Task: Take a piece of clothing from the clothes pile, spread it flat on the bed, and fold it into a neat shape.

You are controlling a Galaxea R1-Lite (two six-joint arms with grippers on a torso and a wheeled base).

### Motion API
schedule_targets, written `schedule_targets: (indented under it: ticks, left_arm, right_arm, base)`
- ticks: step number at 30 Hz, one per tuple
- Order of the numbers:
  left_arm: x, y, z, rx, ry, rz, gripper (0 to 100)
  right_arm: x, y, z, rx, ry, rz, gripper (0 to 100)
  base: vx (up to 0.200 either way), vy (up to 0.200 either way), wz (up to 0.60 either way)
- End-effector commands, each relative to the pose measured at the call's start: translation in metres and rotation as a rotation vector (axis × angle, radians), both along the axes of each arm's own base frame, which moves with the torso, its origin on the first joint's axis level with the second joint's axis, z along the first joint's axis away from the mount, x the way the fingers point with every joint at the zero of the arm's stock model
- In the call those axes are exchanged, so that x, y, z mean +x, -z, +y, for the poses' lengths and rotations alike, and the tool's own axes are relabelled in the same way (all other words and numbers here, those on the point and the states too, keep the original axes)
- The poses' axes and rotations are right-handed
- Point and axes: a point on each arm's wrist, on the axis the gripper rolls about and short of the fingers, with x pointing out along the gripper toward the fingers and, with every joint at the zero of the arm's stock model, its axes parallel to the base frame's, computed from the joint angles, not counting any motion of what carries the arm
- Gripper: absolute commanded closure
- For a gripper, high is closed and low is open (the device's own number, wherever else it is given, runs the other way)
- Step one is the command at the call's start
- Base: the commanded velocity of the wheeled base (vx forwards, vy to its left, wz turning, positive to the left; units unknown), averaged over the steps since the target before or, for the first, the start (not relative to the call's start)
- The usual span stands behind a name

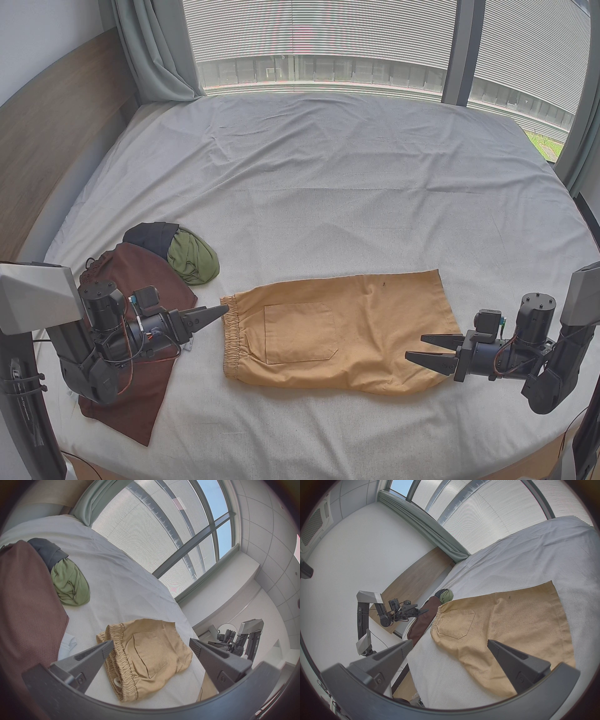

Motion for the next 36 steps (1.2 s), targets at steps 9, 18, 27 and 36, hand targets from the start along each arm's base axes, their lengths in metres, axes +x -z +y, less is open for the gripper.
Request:
schedule_targets:
  ticks: [9,18,27,36]
  left_arm:
    - [0.004,0.035,0.004,0.007,-0.006,0.106,0]
    - [0.005,0.047,0.004,0.008,-0.001,0.139,0]
    - [0.005,0.079,-0.002,0.018,0.016,0.227,0]
    - [0.013,0.097,-0.013,0.025,0.041,0.241,0]
  right_arm:
    - [0.000,0.004,0.000,-0.004,0.000,0.017,0]
    - [-0.001,0.007,0.000,-0.007,-0.002,0.030,0]
    - [0.000,0.012,0.000,-0.012,-0.003,0.045,0]
    - [0.000,0.018,0.001,-0.027,-0.013,0.050,0]
  base:
    - [0.000,0.000,0.00]
    - [0.000,0.000,0.00]
    - [0.000,0.000,0.00]
    - [0.000,0.000,0.00]
